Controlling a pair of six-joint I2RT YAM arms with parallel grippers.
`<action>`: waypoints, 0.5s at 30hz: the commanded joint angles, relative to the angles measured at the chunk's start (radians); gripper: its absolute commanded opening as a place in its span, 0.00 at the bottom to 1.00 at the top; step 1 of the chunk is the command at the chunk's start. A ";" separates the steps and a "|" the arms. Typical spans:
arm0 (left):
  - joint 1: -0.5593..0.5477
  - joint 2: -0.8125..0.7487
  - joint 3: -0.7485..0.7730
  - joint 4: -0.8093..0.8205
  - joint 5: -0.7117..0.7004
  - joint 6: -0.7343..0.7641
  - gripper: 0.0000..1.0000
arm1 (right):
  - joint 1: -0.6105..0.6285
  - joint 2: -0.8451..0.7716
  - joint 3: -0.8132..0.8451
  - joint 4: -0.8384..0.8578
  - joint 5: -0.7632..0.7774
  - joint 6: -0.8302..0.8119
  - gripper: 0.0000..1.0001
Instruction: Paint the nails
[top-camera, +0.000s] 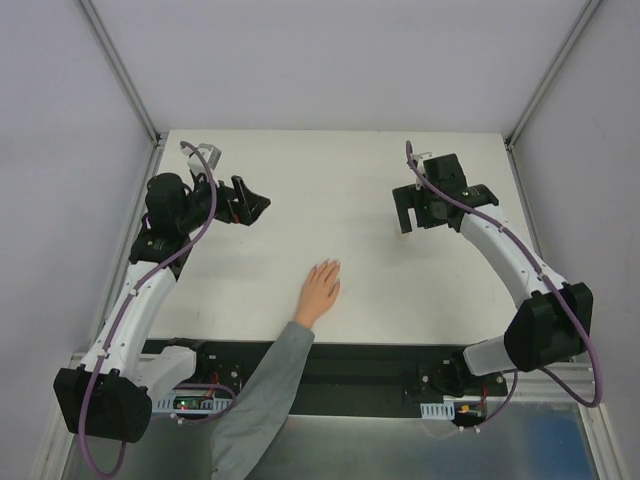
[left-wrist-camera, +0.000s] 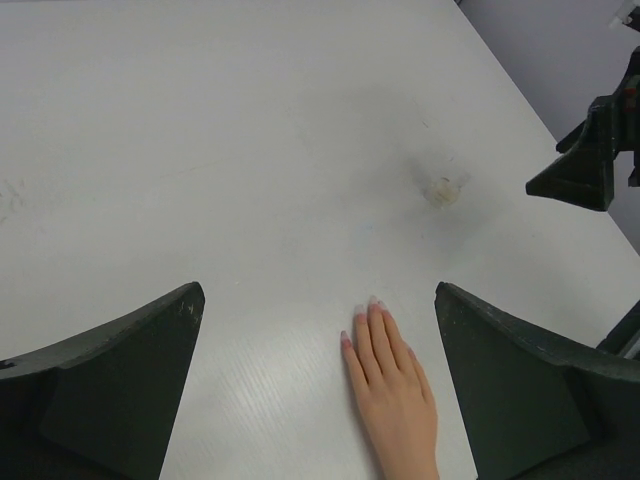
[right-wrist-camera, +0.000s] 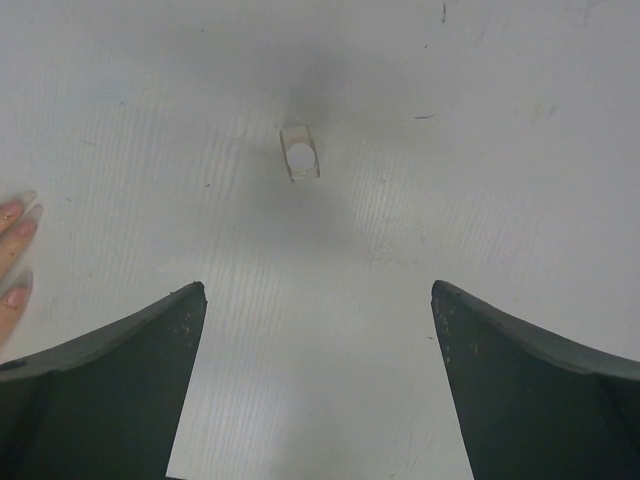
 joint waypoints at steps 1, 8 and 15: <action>-0.010 0.025 0.049 0.013 0.078 -0.034 0.99 | 0.004 0.052 0.069 0.024 -0.056 -0.057 0.99; -0.010 0.051 0.062 0.004 0.115 -0.048 0.99 | 0.001 0.217 0.127 0.047 -0.043 -0.063 0.81; -0.010 0.068 0.065 0.002 0.138 -0.058 0.99 | -0.022 0.309 0.138 0.096 -0.089 -0.052 0.65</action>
